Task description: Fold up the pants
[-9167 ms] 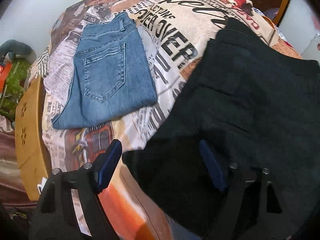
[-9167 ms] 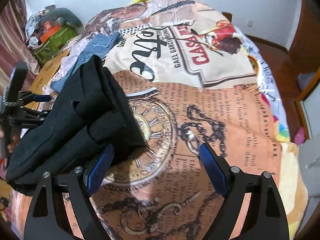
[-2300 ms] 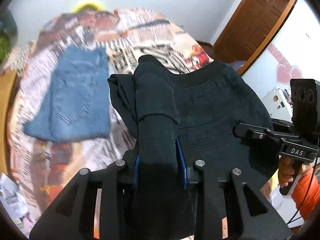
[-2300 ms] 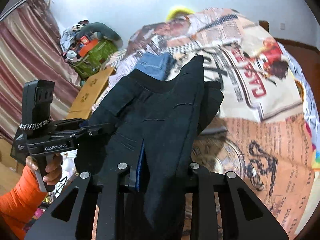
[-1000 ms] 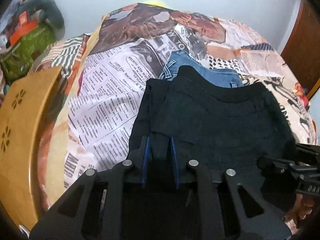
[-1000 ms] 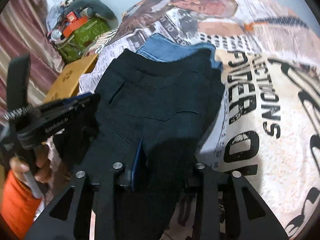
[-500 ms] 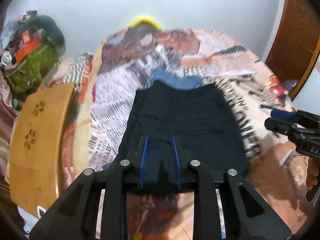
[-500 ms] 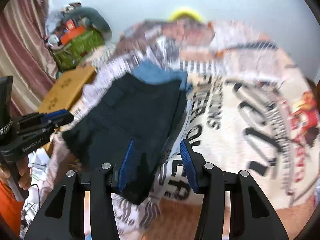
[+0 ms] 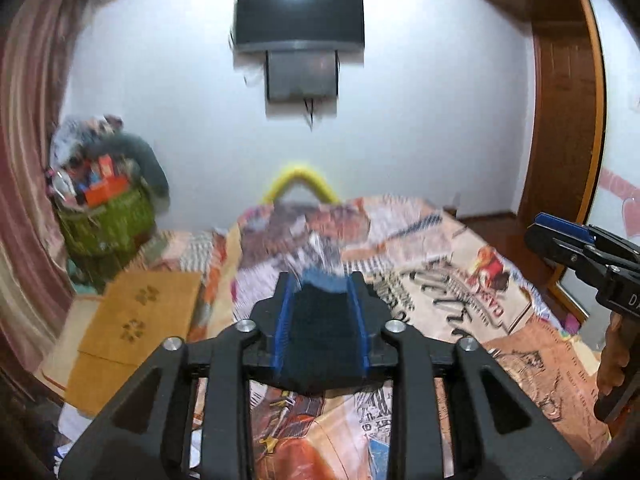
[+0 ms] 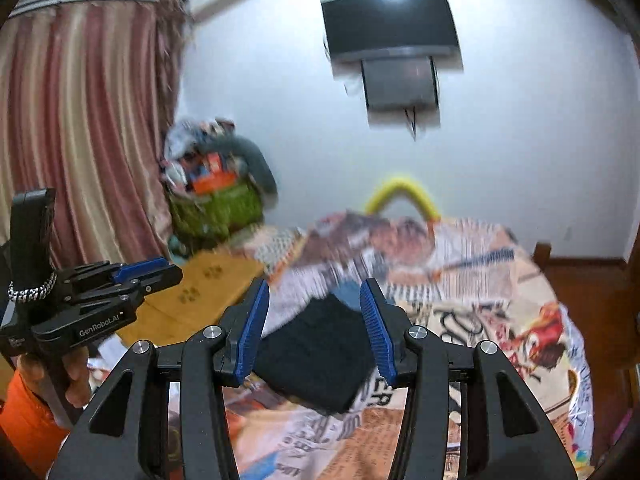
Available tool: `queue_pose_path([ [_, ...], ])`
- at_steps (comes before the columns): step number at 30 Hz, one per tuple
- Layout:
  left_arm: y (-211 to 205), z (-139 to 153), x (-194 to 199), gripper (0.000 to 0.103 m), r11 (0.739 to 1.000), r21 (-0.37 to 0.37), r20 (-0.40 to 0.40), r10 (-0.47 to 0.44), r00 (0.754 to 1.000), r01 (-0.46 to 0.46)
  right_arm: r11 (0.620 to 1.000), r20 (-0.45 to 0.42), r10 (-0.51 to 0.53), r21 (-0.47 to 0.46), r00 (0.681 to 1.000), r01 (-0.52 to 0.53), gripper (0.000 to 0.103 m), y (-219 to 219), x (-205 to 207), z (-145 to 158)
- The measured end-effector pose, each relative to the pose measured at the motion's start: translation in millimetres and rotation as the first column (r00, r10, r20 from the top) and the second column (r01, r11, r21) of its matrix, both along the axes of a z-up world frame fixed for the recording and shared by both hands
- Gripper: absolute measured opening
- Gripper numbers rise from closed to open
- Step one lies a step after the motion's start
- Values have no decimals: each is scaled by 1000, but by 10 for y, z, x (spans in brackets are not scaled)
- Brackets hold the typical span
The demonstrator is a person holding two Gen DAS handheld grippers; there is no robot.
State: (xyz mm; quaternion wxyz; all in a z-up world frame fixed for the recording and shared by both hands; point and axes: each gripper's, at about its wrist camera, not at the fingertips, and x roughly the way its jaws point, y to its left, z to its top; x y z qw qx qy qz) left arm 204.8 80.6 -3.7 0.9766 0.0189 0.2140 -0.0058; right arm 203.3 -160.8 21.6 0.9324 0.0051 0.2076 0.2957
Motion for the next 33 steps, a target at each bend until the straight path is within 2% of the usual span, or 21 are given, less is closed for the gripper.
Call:
queue_pose_path([
  [2,-60,144,-298,44,1000,8,72,13,997,-13,1000,43,6,23,999,-7,44,-20,-168,100],
  [5,-128,286,-688,50,1000,3,150,15,989,-16,999,102,4,52,995,-9,44,-78,-473,227],
  [6,-152,322,-814,54,1000,0,176,20,984,-20,998,114,2,57,993,-9,44,-89,-537,243],
  [10,-207,381,-1117,72,1000,-16,236,25,971,-22,998,173,-11,59,985,1,44,-103,-809,281],
  [12,-239,391,-1219,84,1000,-11,258,27,966,-25,999,196,-17,46,981,9,52,-98,-912,280],
  [14,-259,387,-1296,95,1000,-14,275,27,961,-24,998,221,-47,42,974,39,74,-92,-964,265],
  [15,-257,379,-1325,100,1000,-23,281,27,959,-22,997,234,-64,46,970,55,76,-95,-1000,266],
  [21,-197,321,-1398,103,998,-54,277,46,960,-32,994,243,-109,44,964,101,91,-67,-1012,267],
  [23,-185,299,-1399,103,998,-61,270,47,962,-32,993,243,-120,46,963,112,102,-65,-1019,259],
  [33,-248,232,-1449,103,998,-37,265,59,962,-50,991,220,-130,61,967,119,102,-59,-1037,237],
])
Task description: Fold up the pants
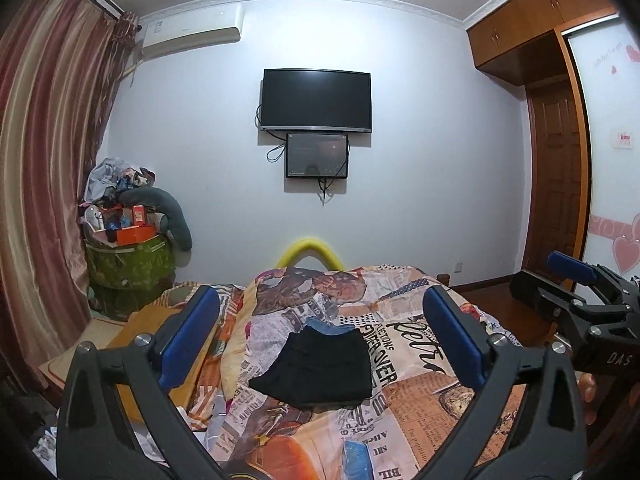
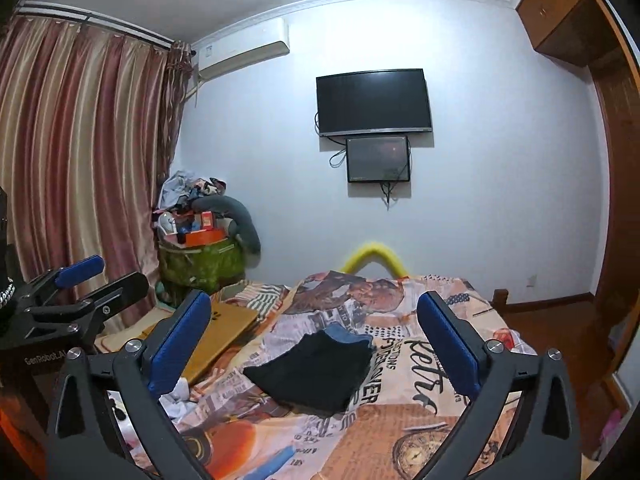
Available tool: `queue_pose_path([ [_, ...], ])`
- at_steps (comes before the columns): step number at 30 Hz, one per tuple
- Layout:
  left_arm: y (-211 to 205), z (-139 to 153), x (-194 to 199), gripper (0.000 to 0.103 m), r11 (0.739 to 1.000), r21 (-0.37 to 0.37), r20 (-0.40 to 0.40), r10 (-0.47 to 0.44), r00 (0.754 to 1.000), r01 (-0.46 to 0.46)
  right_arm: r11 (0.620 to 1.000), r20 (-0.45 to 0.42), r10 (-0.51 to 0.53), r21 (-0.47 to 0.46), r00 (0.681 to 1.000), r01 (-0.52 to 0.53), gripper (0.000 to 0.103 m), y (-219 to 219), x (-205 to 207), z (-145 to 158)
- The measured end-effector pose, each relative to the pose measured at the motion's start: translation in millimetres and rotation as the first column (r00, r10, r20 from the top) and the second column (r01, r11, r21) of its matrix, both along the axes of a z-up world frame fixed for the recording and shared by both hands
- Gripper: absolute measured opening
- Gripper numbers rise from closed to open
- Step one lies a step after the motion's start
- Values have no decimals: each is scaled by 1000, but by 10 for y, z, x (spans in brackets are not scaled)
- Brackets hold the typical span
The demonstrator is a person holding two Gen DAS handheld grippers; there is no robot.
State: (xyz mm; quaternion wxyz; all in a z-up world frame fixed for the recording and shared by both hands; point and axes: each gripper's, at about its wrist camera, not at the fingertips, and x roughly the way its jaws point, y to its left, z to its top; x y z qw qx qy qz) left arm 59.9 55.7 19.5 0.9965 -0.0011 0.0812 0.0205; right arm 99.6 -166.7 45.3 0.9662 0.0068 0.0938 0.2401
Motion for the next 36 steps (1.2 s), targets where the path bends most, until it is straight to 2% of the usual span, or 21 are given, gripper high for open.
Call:
queue_pose_path([
  [14,5,-109,40,103,1000,-2,-31,3,1000,-4,1000,-12,-12,-17,1000,12,103,-42,-130,-91],
  [36,19,-103,40,103,1000,-14,-36,2,999,-3,999,-28,-23,-30,999,23,103,-48,-149,-109],
])
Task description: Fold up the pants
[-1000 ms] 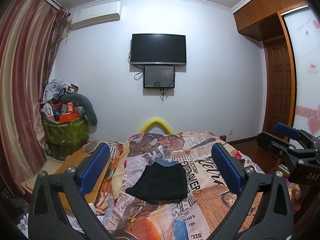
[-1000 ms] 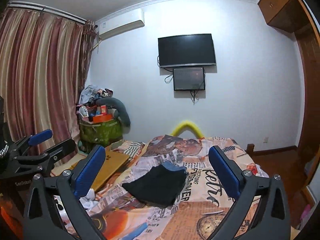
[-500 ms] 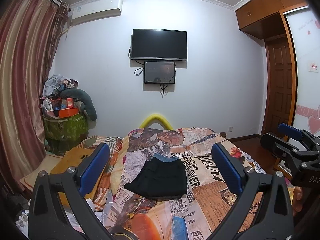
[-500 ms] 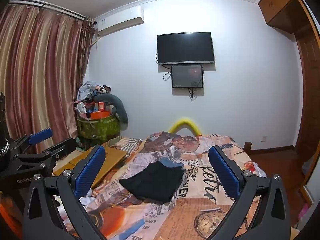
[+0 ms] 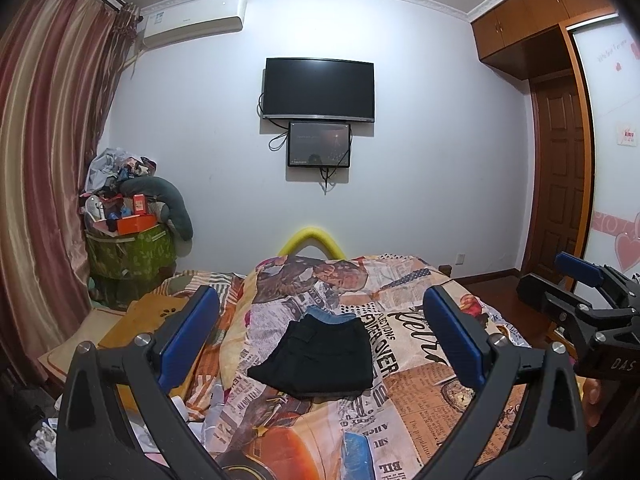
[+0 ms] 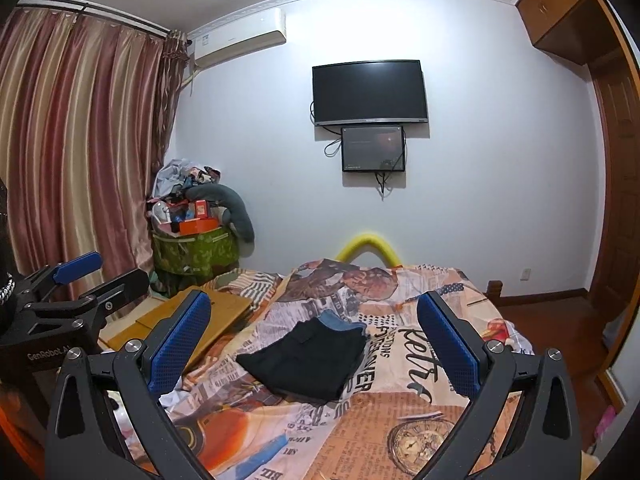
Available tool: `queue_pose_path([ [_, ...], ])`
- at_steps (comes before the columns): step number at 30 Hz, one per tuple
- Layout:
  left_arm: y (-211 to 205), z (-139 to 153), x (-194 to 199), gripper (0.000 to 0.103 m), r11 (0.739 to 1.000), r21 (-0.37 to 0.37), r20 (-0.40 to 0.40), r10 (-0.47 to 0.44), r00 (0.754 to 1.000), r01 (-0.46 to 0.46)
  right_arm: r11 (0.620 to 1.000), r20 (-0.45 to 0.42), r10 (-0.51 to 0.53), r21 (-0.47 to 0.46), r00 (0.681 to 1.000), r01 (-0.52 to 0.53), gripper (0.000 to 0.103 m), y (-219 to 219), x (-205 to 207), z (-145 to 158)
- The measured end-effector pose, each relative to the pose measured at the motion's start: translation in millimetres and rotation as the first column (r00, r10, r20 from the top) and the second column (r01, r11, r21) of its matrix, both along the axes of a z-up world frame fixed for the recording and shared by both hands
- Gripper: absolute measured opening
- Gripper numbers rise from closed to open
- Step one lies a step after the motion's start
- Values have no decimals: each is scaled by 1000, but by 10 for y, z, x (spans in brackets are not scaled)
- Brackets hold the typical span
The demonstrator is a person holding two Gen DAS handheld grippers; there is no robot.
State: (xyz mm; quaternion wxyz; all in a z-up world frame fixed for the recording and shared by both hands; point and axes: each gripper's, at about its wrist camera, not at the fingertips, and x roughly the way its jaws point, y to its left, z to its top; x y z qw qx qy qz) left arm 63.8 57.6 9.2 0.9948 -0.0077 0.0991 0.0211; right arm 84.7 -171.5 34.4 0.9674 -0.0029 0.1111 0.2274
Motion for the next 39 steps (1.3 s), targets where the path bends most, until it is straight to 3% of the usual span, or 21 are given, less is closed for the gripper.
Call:
queue_pose_path([
  [39,-64,-10,-7,103,998,-6,-20,-56,998,56,1000,-1,-8,15,1000,8,103,-4,-47,36],
])
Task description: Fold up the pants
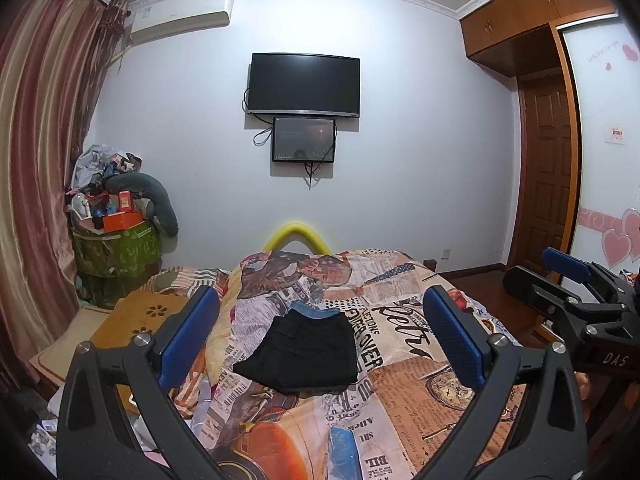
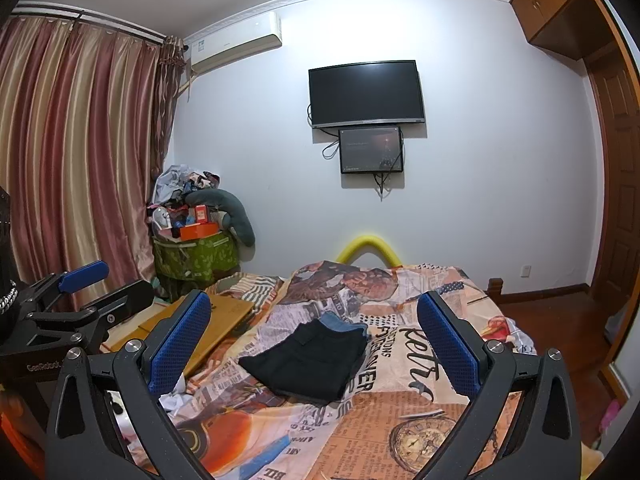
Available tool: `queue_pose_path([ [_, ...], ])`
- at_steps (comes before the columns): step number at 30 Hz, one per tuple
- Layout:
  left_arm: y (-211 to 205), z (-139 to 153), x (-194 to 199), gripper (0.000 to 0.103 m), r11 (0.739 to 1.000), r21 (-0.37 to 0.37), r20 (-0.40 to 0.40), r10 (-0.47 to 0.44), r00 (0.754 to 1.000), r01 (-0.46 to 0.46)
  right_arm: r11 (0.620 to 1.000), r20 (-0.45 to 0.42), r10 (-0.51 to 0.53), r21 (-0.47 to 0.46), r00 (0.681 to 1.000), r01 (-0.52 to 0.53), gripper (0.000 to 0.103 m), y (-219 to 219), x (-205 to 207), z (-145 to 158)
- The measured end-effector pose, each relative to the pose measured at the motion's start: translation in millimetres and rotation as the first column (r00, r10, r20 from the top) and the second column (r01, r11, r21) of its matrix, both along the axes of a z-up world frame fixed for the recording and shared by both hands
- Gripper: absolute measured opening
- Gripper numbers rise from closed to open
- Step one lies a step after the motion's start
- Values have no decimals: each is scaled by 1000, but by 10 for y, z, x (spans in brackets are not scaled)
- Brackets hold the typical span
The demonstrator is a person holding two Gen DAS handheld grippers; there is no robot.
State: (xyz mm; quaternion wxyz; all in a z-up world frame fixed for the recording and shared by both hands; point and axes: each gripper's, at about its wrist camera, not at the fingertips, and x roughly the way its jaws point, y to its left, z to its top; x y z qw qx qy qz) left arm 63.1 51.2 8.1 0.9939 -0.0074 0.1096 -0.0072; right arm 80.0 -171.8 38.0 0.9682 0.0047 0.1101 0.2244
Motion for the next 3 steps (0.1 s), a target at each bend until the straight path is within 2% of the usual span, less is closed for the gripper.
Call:
queue_pose_path([
  [3,0,-1,-1,103,1000,0,0,0,1000,0,1000,-1,1,0,1000,-1,103,10,-10,4],
])
